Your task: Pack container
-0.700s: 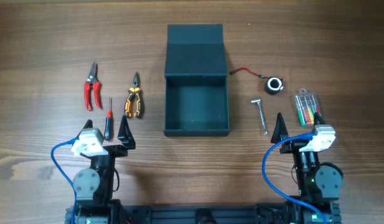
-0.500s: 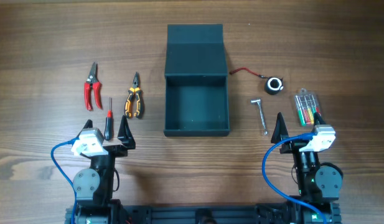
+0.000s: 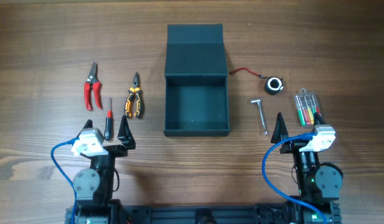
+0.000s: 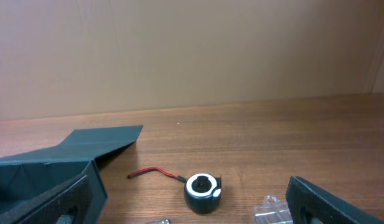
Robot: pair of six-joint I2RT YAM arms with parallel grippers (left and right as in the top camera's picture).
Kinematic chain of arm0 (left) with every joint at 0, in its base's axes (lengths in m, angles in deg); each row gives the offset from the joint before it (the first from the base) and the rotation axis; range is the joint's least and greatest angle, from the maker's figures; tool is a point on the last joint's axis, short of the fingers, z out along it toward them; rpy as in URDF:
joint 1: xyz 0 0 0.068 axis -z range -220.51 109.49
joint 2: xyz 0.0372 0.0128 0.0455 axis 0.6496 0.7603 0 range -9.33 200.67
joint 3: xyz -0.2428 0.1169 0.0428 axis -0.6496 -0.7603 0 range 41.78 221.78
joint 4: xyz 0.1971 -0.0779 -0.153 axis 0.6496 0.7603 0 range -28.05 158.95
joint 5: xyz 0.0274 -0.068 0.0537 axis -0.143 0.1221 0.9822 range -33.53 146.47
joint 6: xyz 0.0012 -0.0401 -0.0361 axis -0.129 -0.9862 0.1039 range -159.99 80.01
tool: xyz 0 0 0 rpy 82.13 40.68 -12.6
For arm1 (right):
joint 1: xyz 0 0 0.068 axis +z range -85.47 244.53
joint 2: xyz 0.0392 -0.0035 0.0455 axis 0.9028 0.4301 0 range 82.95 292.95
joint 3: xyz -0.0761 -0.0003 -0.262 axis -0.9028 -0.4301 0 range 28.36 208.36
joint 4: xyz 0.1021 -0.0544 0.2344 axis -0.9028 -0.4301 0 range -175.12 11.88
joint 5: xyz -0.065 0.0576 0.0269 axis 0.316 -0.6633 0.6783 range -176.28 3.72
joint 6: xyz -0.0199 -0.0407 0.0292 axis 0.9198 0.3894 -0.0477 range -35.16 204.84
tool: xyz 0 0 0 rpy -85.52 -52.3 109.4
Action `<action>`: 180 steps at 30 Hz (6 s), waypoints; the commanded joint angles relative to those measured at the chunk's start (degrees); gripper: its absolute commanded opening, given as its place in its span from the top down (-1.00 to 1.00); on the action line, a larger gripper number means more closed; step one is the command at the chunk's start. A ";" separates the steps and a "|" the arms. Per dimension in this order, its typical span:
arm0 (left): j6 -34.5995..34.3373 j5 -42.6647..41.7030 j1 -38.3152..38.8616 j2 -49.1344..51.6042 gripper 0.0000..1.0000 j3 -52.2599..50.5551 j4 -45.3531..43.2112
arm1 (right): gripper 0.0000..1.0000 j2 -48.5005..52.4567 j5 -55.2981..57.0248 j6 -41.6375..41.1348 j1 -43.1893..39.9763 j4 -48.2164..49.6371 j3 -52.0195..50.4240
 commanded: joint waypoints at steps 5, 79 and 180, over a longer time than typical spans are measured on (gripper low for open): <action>1.16 -0.87 -0.46 -0.57 -0.99 -0.52 -0.17 | -0.99 -0.35 -0.26 -0.81 -0.02 0.15 -0.04; 1.16 -0.87 -0.46 -0.57 -1.00 -0.52 -0.17 | -1.00 109.46 3.63 21.86 -14.23 -55.19 77.90; 1.16 -0.90 -0.46 -0.57 -0.99 -0.52 -0.17 | -0.32 114.16 7.23 -30.49 38.49 -50.34 79.87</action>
